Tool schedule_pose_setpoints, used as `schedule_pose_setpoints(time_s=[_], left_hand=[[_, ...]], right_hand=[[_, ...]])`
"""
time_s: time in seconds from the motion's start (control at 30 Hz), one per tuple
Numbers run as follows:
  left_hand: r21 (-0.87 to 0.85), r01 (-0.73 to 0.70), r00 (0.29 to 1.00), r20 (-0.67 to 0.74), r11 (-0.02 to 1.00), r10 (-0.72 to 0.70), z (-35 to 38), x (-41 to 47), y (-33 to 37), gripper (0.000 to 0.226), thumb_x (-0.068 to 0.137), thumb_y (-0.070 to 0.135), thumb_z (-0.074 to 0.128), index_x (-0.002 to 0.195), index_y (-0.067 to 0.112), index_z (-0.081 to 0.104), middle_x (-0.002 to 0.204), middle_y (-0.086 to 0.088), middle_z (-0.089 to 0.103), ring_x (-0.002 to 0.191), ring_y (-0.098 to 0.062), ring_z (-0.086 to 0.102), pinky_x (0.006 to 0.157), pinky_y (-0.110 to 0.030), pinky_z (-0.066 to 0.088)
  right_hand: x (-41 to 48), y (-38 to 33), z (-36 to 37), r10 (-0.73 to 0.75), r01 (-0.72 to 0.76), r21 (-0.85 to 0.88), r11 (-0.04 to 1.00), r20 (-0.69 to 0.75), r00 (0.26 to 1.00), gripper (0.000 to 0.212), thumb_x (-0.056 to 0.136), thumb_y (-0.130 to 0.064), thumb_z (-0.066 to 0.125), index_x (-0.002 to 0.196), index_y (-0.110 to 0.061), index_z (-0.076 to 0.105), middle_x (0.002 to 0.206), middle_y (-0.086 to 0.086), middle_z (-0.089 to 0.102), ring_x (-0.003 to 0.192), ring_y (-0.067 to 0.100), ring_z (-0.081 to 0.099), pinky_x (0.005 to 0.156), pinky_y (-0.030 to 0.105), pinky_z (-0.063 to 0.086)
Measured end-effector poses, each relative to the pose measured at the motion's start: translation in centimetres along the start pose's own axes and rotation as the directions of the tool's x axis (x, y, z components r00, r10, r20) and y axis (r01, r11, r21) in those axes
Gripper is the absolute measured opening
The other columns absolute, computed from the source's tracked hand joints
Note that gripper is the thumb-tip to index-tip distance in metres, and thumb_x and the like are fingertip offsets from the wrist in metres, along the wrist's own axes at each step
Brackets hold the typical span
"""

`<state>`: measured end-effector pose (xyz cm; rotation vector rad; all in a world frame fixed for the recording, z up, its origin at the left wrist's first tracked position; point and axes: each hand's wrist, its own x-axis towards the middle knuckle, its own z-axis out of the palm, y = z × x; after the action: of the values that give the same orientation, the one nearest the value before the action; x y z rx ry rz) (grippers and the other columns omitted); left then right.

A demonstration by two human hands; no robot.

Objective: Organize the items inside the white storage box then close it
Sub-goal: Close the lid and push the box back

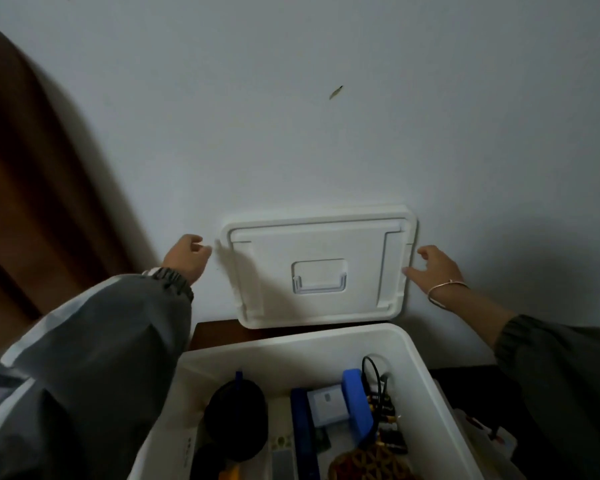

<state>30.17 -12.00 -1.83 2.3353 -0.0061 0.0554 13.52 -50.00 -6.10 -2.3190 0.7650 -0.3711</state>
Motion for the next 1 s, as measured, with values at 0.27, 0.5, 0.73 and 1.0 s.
schedule_pose_setpoints(time_s=[0.27,0.5,0.73,1.0], left_hand=[[0.020,0.136,0.945,0.298,0.990,-0.136,7.9,1.4,-2.5,0.049,0.092,0.023,0.055,0.131,0.002,0.036,0.129,-0.018,0.052,0.114,-0.033,0.051,0.088,-0.037,0.040],[-0.153,0.043,0.964,0.267,0.987,-0.001,7.2,1.2,-3.0,0.021,0.092,0.018,0.054,0.110,0.010,0.048,0.112,-0.010,0.059,0.101,-0.026,0.055,0.089,-0.037,0.044],[-0.423,-0.237,0.956,0.058,0.875,0.287,-2.4,-3.6,2.0,0.041,0.087,0.016,0.054,0.117,0.043,0.047,0.114,0.005,0.056,0.092,0.000,0.053,0.071,-0.021,0.042],[-0.402,-0.390,0.917,-0.087,0.829,0.389,-16.5,-14.9,3.1,0.070,0.086,0.007,0.054,0.121,0.066,0.040,0.108,0.019,0.065,0.094,-0.001,0.061,0.087,-0.029,0.049]], right_hand=[[2.9,-0.4,4.7,0.168,-0.178,0.360,0.916,0.059,0.984,0.062,0.073,-0.004,0.075,0.126,-0.002,0.044,0.122,0.019,0.058,0.109,0.033,0.058,0.096,0.040,0.046],[2.5,0.3,4.1,0.126,-0.148,0.448,0.882,0.079,0.989,0.054,0.077,0.004,0.066,0.126,-0.005,0.046,0.119,0.018,0.060,0.109,0.033,0.058,0.097,0.044,0.046],[-3.1,-4.1,-2.9,-0.038,0.113,0.687,0.718,-0.124,0.992,0.060,0.082,0.015,0.054,0.136,-0.005,0.038,0.122,0.008,0.054,0.104,0.017,0.055,0.077,0.016,0.048],[-16.0,-9.3,-12.3,-0.174,0.281,0.754,0.593,-0.221,0.960,0.050,0.087,0.005,0.055,0.134,-0.011,0.045,0.132,0.006,0.055,0.122,0.018,0.052,0.103,0.033,0.042]])
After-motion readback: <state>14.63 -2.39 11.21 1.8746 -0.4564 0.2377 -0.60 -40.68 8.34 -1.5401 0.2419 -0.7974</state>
